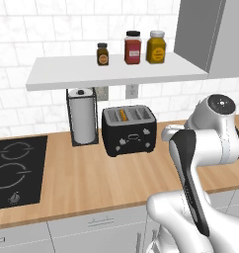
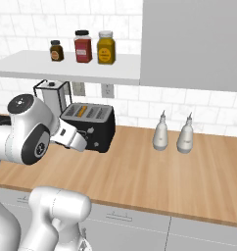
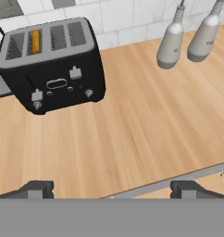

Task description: Start the toaster. Once the lever pops up, take the bread to the plate on the dining counter.

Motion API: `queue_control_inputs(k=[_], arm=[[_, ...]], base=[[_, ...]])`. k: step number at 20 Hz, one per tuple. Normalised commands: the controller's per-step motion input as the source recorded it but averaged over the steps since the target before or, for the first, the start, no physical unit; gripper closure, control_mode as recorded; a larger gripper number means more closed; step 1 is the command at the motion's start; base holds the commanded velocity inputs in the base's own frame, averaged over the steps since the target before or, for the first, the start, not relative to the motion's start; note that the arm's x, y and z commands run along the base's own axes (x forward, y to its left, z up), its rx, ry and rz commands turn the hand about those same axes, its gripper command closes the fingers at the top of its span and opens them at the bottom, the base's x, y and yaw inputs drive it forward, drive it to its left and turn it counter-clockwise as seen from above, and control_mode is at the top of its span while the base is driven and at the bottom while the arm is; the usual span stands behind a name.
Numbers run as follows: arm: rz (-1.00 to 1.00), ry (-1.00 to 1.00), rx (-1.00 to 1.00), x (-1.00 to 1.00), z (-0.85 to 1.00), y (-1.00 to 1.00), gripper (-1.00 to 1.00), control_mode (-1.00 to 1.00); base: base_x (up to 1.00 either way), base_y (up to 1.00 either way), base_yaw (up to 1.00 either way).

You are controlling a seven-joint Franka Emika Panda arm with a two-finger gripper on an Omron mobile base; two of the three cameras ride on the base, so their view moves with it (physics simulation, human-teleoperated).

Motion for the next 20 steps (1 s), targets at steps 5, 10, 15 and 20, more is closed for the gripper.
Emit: queue_control_inputs(k=[5, 10, 15, 20], arm=[[0.00, 0.00, 0.00, 0.00, 0.00, 0.00, -1.00, -1.00], [0.00, 0.00, 0.00, 0.00, 0.00, 0.00, -1.00, -1.00], [0.00, 0.00, 0.00, 0.00, 0.00, 0.00, -1.00, -1.00], [0.00, 0.00, 0.00, 0.00, 0.00, 0.00, -1.00, -1.00]], base=[[0.00, 0.00, 0.00], [0.00, 0.00, 0.00], [0.00, 0.00, 0.00], [0.00, 0.00, 0.00]])
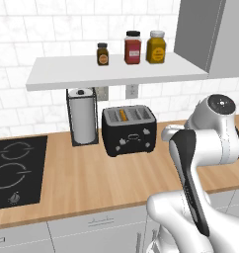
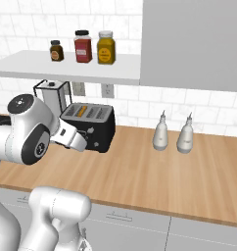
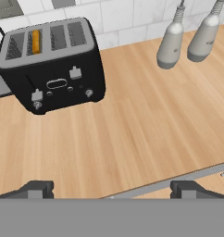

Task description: Start the toaster. Once the lever pops up, take the bread to the plate on the dining counter.

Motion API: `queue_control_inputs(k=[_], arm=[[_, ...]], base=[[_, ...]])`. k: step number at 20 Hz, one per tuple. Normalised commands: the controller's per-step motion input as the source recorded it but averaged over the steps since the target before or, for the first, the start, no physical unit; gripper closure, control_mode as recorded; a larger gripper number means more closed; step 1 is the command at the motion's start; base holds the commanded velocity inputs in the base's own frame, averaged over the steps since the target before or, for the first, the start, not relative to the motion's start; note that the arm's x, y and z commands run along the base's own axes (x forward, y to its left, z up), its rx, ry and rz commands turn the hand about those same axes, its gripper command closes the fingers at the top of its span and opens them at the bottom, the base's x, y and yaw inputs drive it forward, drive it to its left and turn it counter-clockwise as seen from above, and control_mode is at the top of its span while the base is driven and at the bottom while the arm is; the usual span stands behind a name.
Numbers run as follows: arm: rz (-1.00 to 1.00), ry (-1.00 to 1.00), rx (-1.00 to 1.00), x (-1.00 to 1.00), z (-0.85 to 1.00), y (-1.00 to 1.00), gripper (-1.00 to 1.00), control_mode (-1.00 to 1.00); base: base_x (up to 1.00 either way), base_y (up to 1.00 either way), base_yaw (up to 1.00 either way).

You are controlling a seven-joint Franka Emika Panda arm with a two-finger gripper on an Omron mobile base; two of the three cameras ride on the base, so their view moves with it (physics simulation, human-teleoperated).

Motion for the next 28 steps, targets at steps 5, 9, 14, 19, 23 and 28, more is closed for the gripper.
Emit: queue_control_inputs(k=[5, 9, 14, 19, 23, 28], arm=[[0.00, 0.00, 0.00, 0.00, 0.00, 0.00, -1.00, -1.00], [0.00, 0.00, 0.00, 0.00, 0.00, 0.00, -1.00, -1.00], [0.00, 0.00, 0.00, 0.00, 0.00, 0.00, -1.00, -1.00], [0.00, 0.00, 0.00, 0.00, 0.00, 0.00, -1.00, -1.00], [0.00, 0.00, 0.00, 0.00, 0.00, 0.00, -1.00, -1.00], [0.00, 0.00, 0.00, 0.00, 0.00, 0.00, -1.00, -1.00]], base=[[0.00, 0.00, 0.00], [0.00, 0.00, 0.00], [0.00, 0.00, 0.00], [0.00, 0.00, 0.00], [0.00, 0.00, 0.00], [0.00, 0.00, 0.00]])
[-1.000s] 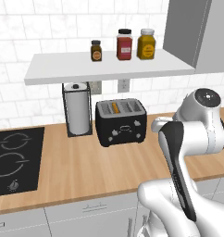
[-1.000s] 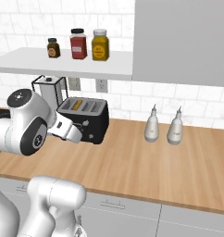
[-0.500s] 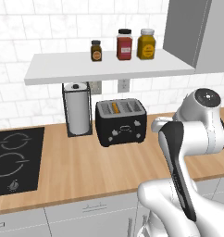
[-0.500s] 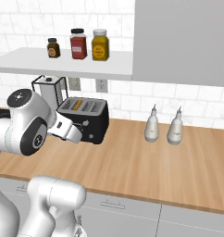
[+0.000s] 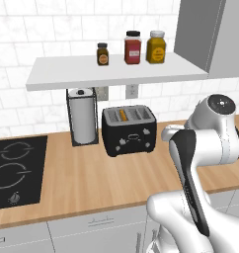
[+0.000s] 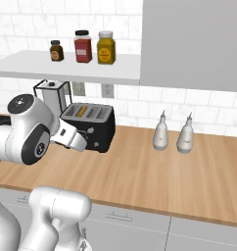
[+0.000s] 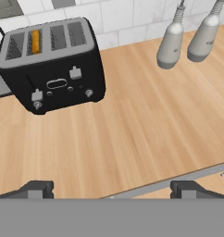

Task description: Start the toaster. Once the lever pops up, take the bread to the plate on the dining counter.

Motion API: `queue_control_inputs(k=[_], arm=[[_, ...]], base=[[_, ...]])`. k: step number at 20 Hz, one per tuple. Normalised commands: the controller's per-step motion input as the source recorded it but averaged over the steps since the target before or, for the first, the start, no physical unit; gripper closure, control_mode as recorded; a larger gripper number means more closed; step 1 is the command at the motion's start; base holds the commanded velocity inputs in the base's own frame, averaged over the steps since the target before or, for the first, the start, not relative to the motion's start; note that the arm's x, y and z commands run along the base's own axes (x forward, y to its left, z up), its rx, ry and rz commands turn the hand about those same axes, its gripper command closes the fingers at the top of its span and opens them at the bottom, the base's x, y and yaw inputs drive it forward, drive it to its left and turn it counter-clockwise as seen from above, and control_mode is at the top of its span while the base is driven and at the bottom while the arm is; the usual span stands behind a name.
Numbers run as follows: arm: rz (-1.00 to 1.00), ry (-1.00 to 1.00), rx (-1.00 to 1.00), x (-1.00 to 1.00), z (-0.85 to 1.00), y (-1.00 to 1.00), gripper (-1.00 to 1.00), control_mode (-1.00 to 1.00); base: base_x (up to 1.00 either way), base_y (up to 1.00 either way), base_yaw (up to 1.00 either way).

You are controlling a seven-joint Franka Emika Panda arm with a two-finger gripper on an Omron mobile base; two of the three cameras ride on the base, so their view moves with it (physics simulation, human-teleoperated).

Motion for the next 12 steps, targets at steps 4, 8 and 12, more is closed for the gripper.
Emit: queue_control_inputs(k=[4, 8, 12], arm=[[0.00, 0.00, 0.00, 0.00, 0.00, 0.00, -1.00, -1.00], [0.00, 0.00, 0.00, 0.00, 0.00, 0.00, -1.00, -1.00], [0.00, 0.00, 0.00, 0.00, 0.00, 0.00, -1.00, -1.00]], base=[[0.00, 0.00, 0.00], [0.00, 0.00, 0.00], [0.00, 0.00, 0.00]])
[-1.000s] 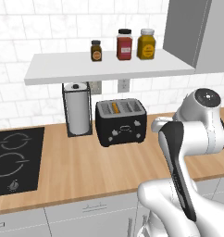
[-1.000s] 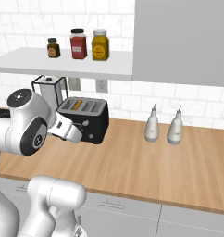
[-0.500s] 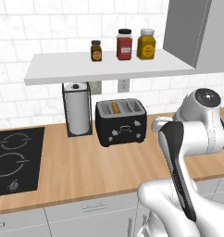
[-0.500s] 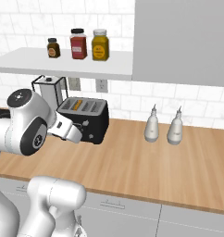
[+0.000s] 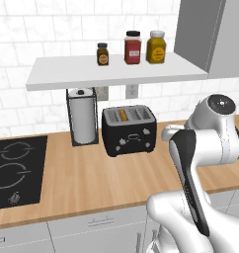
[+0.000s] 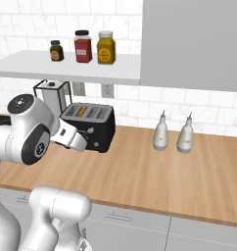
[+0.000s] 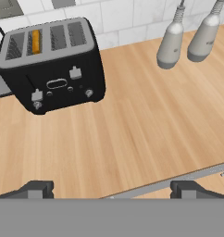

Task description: Start the toaster. Once the lever pops up, take the bread to the plate on the dining counter.

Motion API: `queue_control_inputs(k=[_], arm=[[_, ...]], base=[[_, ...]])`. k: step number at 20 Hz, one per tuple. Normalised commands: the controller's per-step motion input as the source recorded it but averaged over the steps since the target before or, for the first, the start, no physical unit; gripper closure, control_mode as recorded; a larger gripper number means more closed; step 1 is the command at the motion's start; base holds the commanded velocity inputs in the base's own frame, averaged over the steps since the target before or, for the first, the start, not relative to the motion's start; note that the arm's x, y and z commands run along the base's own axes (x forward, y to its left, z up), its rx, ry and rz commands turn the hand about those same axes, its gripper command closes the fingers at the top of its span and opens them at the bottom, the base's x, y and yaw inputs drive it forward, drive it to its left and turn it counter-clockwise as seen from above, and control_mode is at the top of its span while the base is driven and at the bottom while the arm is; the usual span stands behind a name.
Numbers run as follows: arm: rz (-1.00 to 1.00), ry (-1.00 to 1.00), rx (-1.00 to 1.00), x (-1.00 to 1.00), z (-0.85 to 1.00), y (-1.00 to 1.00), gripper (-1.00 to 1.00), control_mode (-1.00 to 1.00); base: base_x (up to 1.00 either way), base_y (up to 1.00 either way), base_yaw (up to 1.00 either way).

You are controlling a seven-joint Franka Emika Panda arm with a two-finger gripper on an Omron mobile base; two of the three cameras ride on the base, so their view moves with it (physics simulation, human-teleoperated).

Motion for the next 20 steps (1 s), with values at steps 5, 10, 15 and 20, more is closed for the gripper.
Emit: queue_control_inputs(k=[5, 10, 15, 20], arm=[[0.00, 0.00, 0.00, 0.00, 0.00, 0.00, -1.00, -1.00], [0.00, 0.00, 0.00, 0.00, 0.00, 0.00, -1.00, -1.00], [0.00, 0.00, 0.00, 0.00, 0.00, 0.00, -1.00, -1.00], [0.00, 0.00, 0.00, 0.00, 0.00, 0.00, -1.00, -1.00]], base=[[0.00, 0.00, 0.00], [0.00, 0.00, 0.00], [0.00, 0.00, 0.00], [0.00, 0.00, 0.00]])
